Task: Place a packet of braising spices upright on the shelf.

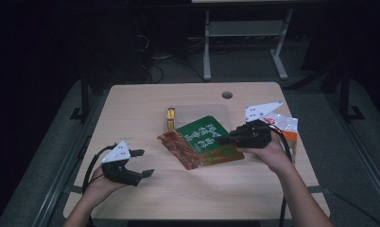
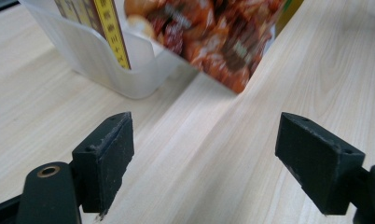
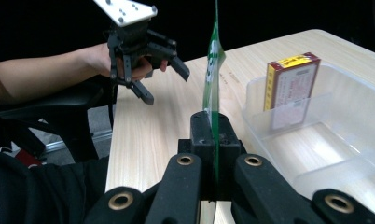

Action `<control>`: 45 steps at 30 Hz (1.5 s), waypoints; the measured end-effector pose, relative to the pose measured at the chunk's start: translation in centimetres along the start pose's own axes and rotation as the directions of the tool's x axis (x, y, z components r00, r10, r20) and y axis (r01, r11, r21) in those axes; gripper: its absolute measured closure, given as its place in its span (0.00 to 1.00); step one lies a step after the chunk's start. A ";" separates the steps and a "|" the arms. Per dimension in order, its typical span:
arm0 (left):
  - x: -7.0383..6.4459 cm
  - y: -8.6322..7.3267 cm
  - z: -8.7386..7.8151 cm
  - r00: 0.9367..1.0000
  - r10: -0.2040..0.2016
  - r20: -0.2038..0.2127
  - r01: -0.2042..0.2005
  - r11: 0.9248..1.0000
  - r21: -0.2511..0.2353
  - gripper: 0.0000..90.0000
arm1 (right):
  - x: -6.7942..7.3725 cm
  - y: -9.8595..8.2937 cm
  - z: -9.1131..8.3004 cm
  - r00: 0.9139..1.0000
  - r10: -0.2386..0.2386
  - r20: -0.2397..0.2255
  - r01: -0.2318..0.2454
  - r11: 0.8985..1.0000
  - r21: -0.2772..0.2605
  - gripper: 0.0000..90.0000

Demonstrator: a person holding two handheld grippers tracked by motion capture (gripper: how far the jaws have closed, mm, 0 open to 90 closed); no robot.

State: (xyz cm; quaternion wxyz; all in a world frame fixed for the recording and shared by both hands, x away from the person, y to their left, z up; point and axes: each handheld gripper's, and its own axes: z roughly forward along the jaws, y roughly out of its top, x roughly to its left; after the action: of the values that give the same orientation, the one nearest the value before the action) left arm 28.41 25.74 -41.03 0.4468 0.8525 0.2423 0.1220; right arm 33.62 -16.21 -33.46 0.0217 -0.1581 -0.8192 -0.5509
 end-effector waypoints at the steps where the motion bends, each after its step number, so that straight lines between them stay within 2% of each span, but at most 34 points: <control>1: 0.1 -0.1 0.2 1.000 0.006 -0.001 -0.006 1.000 0.003 0.21 | 0.0 0.0 -0.2 1.000 -0.003 0.009 0.003 1.000 0.002 1.00; 3: 0.1 -0.4 0.4 1.000 -0.004 0.004 0.004 1.000 0.007 0.21 | 0.1 0.2 -0.5 1.000 0.006 0.022 -0.006 1.000 0.003 1.00; 10: 0.2 -0.5 0.6 1.000 0.003 0.017 -0.003 1.000 0.025 0.21 | 0.4 0.9 -1.9 0.994 0.031 0.103 -0.030 1.000 -0.004 1.00; 17: 0.2 -0.5 0.7 1.000 0.018 0.023 -0.018 1.000 0.026 0.21 | 0.3 2.2 -3.2 0.990 0.031 0.135 -0.028 0.999 -0.020 1.00; 26: 0.2 -0.5 0.9 0.999 0.038 0.029 -0.039 0.999 0.037 0.20 | -0.3 4.1 -4.0 0.979 0.051 0.198 -0.047 0.999 -0.028 1.00; 34: 0.1 -0.6 1.1 0.999 0.040 0.037 -0.042 0.999 0.035 0.19 | -1.2 6.1 -3.8 0.964 0.057 0.259 -0.053 0.998 -0.022 1.00; 40: 0.1 -0.7 1.2 0.998 0.051 0.036 -0.052 0.998 0.034 0.17 | -1.9 7.4 -3.0 0.957 0.058 0.285 -0.057 0.998 -0.013 1.00; 45: 0.2 -0.7 1.2 0.998 0.049 0.031 -0.050 0.998 0.036 0.16 | -2.4 8.3 -2.4 0.948 0.062 0.314 -0.064 0.998 -0.005 1.00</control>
State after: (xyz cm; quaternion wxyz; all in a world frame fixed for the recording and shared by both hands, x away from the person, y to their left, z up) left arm 28.89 25.35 -42.26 0.4316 0.8680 0.2167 0.1156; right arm 37.87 -16.13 -25.60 -0.0907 -0.2695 -0.8082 -0.5157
